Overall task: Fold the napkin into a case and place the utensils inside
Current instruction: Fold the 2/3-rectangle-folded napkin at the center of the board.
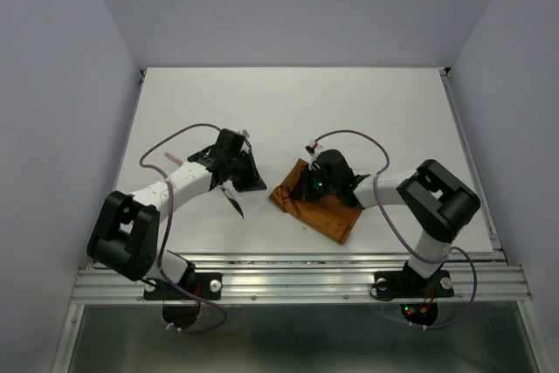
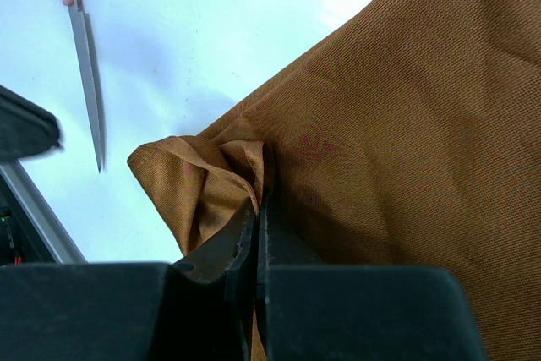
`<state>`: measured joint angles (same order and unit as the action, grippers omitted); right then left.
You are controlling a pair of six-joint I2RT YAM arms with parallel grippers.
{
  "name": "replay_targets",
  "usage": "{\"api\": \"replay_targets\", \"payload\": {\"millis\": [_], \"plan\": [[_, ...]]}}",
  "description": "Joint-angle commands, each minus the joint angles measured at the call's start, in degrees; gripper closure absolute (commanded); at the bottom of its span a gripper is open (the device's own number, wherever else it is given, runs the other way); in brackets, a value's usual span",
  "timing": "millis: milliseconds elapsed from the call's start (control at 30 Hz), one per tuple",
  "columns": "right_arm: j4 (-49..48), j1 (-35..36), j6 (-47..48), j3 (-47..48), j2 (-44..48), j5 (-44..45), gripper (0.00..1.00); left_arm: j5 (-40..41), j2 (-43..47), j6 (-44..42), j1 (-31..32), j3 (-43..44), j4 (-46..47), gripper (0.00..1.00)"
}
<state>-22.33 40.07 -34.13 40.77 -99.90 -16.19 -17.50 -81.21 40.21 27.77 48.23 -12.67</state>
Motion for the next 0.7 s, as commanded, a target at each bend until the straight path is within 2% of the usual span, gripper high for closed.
{"api": "replay_targets", "payload": {"millis": [0,233,667], "plan": [[0.2,-0.3,0.6,1.1,-0.8,-0.2,0.99,-0.4,0.9,-4.6,1.1,-2.8,-4.3,1.00],[0.2,-0.3,0.5,1.9,-1.2,-0.3,0.99,2.5,2.1,-4.6,2.9,-5.1,-6.8,1.00],[0.2,-0.3,-0.2,1.6,-0.9,-0.3,0.99,3.9,-6.9,-2.2,8.5,-0.1,-2.8,1.00]]}}
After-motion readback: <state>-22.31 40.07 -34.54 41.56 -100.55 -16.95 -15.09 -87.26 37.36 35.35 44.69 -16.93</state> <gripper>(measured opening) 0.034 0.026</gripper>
